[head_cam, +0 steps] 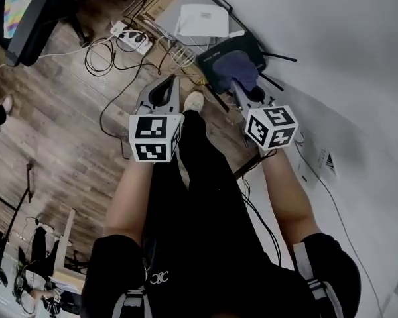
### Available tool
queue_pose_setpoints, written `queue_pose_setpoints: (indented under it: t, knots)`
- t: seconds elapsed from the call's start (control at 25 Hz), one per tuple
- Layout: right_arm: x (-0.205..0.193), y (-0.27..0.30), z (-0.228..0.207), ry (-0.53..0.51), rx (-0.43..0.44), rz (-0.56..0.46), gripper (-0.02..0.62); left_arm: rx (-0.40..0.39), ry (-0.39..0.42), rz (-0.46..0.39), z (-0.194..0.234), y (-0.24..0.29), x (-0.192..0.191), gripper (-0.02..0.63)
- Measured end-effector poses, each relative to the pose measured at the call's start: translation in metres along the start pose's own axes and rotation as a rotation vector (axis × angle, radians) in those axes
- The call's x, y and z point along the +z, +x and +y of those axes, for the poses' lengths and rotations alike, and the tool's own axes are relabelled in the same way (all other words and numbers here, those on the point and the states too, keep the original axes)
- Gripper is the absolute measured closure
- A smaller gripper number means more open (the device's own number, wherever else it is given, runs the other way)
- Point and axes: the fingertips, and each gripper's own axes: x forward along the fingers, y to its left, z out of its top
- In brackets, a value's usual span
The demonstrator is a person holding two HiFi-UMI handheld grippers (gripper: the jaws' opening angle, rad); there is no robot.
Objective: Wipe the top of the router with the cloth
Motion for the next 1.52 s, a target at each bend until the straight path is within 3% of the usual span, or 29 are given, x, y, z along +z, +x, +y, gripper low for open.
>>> queue_pose_setpoints:
  t: [0.2,0.36,0.48,0.6,0.76,1.08,1.24,1.52]
  knots:
    - [-0.033,0.047,-0.013,-0.059,0.016,0.149,0.538,-0.015,-0.027,0.000,0.021,0.034,-0.021,0.601]
    - [-0.061,0.090,-0.018,-0.032,0.064,0.254,0.538,0.043,0.088,0.042,0.036,0.057,-0.050,0.601]
    - [-0.081,0.118,-0.019,-0.089,0.096,0.344,0.538,0.046,0.141,0.112,0.038,0.066,-0.080,0.601]
    - [-0.095,0.139,-0.022,-0.171,0.092,0.403,0.538,0.017,0.138,0.178,0.040,0.071,-0.103,0.601]
    - [-0.107,0.156,-0.023,-0.189,0.092,0.465,0.538,0.018,0.112,0.215,0.049,0.074,-0.116,0.601]
    - [-0.115,0.184,-0.034,-0.253,0.086,0.532,0.538,0.016,0.051,0.195,0.063,0.084,-0.108,0.601]
    - [-0.115,0.189,-0.040,-0.223,0.068,0.562,0.538,0.017,0.018,0.187,0.068,0.083,-0.106,0.601]
    - [-0.093,0.185,-0.091,-0.160,-0.104,0.477,0.538,0.020,-0.004,0.194,0.075,0.080,-0.116,0.601]
